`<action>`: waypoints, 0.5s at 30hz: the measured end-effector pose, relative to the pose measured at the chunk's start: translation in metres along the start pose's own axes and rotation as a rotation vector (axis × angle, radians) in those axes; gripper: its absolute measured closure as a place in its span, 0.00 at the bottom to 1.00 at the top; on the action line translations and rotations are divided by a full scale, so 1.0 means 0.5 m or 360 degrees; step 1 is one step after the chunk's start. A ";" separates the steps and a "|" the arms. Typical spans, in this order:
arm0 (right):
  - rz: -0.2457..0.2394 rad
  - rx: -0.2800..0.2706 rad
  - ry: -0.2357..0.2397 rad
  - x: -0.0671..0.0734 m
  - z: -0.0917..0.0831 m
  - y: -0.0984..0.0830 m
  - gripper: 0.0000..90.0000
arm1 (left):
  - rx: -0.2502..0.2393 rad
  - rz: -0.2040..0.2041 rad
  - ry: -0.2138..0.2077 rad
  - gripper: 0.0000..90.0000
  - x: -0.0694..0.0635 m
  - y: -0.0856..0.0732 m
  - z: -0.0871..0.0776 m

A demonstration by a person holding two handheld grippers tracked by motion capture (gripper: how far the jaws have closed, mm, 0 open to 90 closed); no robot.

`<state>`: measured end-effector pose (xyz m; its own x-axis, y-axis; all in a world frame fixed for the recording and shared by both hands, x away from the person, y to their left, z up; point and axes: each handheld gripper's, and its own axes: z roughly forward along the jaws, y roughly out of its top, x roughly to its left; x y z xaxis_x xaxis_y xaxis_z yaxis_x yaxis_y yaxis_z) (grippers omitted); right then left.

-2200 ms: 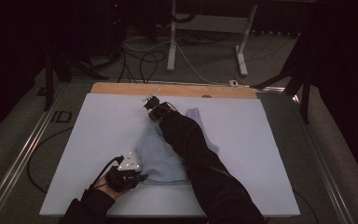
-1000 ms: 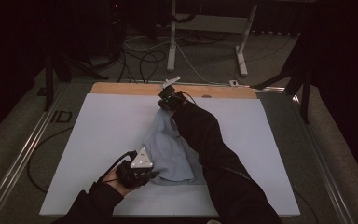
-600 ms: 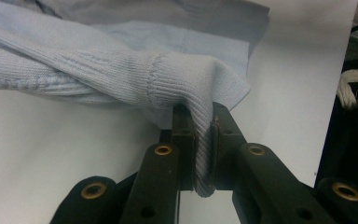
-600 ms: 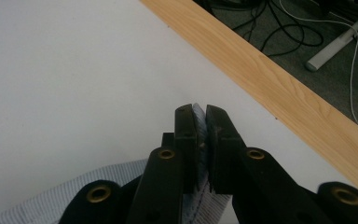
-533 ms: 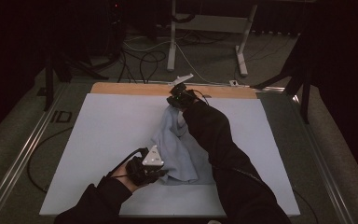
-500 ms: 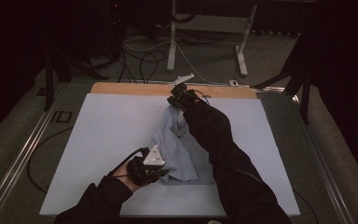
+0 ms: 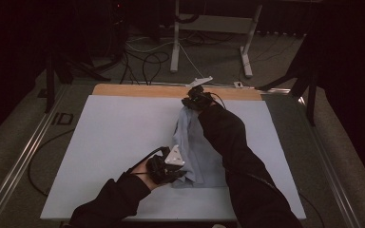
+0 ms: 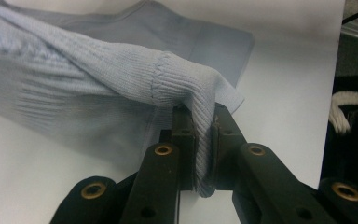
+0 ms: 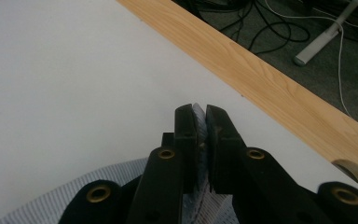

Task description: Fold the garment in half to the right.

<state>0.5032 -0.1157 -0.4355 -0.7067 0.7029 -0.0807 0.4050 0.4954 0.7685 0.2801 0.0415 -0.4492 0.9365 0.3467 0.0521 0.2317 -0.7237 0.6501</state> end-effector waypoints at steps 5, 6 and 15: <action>0.0005 -0.0020 0.0003 -0.015 -0.008 -0.013 0.94 | 0.0018 0.0026 -0.0019 0.93 -0.004 0.016 0.022; 0.0011 -0.0023 0.0008 -0.018 -0.009 -0.017 0.94 | 0.0021 0.0036 -0.0022 0.93 -0.006 0.019 0.026; 0.0032 -0.0012 0.0022 -0.042 -0.008 -0.045 0.94 | 0.0058 0.0052 -0.0051 0.93 -0.011 0.036 0.064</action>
<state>0.5068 -0.1436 -0.4487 -0.7064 0.7056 -0.0563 0.4149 0.4772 0.7747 0.2874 0.0074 -0.4621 0.9516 0.3037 0.0484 0.2096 -0.7557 0.6205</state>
